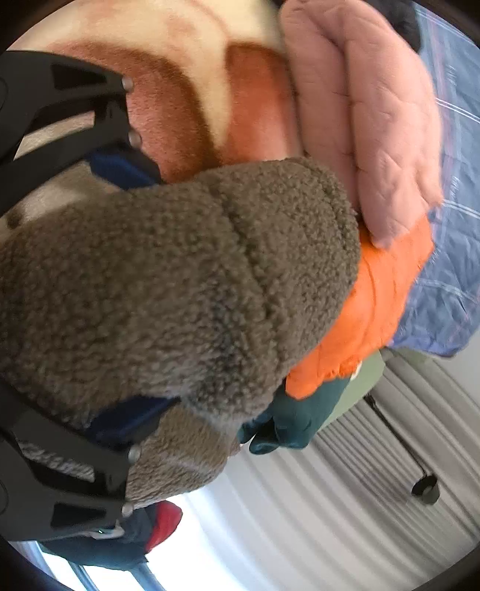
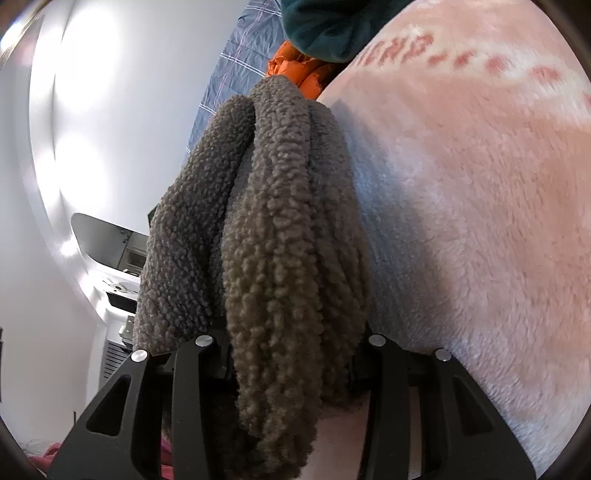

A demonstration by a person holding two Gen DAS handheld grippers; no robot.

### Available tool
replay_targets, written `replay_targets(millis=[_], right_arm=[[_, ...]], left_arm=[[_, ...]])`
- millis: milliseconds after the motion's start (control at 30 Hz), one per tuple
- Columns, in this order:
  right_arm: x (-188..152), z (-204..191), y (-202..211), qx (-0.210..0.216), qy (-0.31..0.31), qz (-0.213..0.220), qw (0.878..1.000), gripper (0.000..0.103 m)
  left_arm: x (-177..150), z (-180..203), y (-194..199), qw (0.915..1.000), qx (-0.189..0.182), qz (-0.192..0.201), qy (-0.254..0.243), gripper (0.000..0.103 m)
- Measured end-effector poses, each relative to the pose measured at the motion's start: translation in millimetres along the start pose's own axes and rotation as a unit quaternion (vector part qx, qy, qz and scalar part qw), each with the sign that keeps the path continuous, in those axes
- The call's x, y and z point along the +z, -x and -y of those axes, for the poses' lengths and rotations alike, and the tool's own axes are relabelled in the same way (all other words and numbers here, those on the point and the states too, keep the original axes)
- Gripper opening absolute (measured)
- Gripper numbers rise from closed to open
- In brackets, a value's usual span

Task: Fold large clothes
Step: 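Grasp the fleece bundle with the left gripper beside the right gripper, then lift the brown fleece bundle with both grippers and carry it toward the garment row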

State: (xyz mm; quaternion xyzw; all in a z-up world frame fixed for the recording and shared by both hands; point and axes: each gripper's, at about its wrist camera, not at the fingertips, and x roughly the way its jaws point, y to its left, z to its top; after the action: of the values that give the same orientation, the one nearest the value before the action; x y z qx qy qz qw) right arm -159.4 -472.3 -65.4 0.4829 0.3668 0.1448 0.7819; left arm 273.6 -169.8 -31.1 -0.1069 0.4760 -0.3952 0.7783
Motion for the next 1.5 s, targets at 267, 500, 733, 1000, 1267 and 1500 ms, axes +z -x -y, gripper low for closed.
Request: replay_targets(millis=[267, 500, 733, 1000, 1267, 1500], right_arm=[[-3, -8, 5, -0.010, 0.006, 0.000, 1.000, 0.040], [1, -9, 1, -0.019, 0.009, 0.001, 1.000, 0.045], [1, -7, 1, -0.021, 0.018, 0.013, 1.000, 0.046], [1, -2, 0, 0.001, 0.000, 0.008, 1.000, 0.042], [-1, -53, 22, 0.040, 0.063, 0.034, 0.997, 0.028], [-13, -127, 21, 0.079, 0.140, 0.015, 0.987, 0.028]], left_arm=[[-3, 2, 11, 0.9998, 0.009, 0.009, -0.017, 0.095], [-7, -19, 22, 0.9993, -0.023, 0.018, 0.024, 0.101], [-1, -42, -10, 0.9938, -0.092, -0.013, 0.061, 0.101], [3, -27, -26, 0.9932, -0.112, 0.000, 0.033, 0.090], [-5, 20, 50, 0.9850, -0.148, 0.083, -0.033, 0.067], [-30, 57, 176, 0.9723, -0.121, 0.181, -0.085, 0.068]])
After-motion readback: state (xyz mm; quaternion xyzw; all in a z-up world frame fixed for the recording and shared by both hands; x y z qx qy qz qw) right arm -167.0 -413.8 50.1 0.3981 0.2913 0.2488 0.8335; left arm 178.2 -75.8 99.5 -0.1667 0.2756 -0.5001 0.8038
